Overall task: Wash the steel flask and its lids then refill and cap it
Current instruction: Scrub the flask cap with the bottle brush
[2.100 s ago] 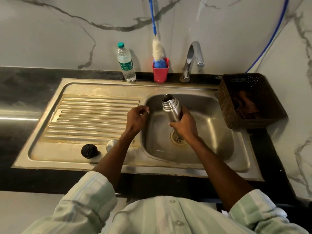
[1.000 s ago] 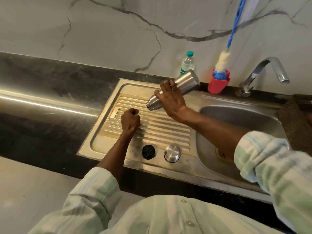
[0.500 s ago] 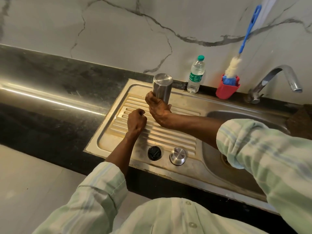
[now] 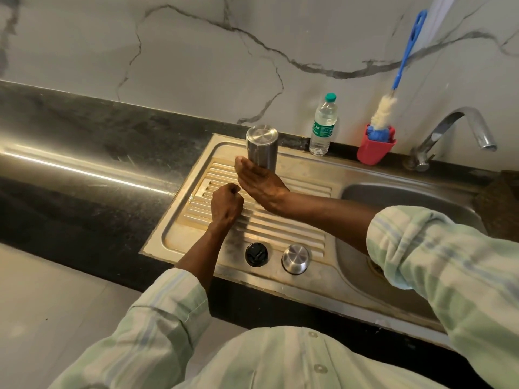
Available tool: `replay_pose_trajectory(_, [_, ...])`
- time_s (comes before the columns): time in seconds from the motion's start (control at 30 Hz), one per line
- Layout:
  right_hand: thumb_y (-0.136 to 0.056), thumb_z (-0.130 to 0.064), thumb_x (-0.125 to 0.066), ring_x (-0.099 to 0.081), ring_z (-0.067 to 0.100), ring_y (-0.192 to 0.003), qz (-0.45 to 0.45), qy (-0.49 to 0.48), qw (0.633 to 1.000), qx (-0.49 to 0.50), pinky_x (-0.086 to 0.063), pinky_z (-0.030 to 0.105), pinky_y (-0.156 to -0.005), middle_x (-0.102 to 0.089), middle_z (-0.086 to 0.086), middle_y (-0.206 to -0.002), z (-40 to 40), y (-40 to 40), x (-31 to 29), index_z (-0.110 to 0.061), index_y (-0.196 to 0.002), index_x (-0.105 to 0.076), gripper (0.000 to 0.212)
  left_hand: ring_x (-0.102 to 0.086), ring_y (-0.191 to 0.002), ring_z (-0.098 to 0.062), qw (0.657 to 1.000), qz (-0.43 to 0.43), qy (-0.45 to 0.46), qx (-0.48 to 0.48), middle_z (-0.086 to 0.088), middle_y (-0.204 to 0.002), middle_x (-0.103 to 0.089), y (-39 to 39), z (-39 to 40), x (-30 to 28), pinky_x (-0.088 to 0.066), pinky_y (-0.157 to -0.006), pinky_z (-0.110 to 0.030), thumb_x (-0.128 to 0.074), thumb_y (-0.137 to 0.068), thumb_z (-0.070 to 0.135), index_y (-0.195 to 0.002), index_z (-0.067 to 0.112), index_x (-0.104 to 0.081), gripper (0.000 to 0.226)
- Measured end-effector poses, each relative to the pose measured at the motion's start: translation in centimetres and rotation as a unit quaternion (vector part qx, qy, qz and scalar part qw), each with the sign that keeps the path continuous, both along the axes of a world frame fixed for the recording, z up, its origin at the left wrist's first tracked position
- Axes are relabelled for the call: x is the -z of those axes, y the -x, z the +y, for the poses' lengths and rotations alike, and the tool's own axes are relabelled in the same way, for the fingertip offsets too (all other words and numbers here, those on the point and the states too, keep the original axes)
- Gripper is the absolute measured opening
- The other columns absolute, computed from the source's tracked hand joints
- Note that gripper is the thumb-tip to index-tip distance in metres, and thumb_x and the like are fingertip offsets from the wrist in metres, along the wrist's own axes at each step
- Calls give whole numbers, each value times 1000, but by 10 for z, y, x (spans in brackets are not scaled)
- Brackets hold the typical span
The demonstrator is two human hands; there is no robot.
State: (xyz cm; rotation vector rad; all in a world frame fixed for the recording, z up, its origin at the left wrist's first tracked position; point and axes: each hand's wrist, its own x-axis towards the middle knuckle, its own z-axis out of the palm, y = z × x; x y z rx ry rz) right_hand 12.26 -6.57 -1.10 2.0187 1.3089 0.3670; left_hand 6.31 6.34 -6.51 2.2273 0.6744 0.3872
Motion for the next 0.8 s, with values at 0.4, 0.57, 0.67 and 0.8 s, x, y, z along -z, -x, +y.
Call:
replay_pose_trajectory(0.4, [-76,3,-52,-47,35,-117,107,-447,887,-34,-39,46,-101,-61,21,-121,-104,-5,-18,-3,-108,-69,37,-55,-58,-15,973,-224,17,43,-3,-64,-64,8,-72,-11,-38,-57,-15,-52,-77,7,-67,5,-66,18])
replay_pose_trajectory(0.57, [-76,9,-57,-59,34,-102,140,-602,763,189,-52,46,-91,-65,15,-109,-180,-46,-41,-2,-106,-70,35,-59,-68,-12,967,-205,96,113,4,-71,-65,-36,-146,-35,-48,-66,-27,-57,-79,4,-72,15,-67,16])
replay_pose_trajectory(0.67, [-84,2,-60,-59,33,-112,154,-664,669,297,-47,39,-99,-61,16,-118,-228,-71,-53,-1,-115,-66,32,-65,-86,-21,967,-170,102,163,0,-92,-69,-74,-183,-41,-52,-73,-36,-60,-78,9,-93,14,-68,17])
replay_pose_trajectory(0.8, [-83,3,-55,-60,33,-106,179,-683,601,374,-46,37,-91,-63,17,-113,-270,-107,-65,0,-110,-64,28,-55,-119,-23,970,-68,91,215,-8,-132,-59,-131,-222,-43,-49,-97,-45,-75,-78,14,-132,8,-53,58])
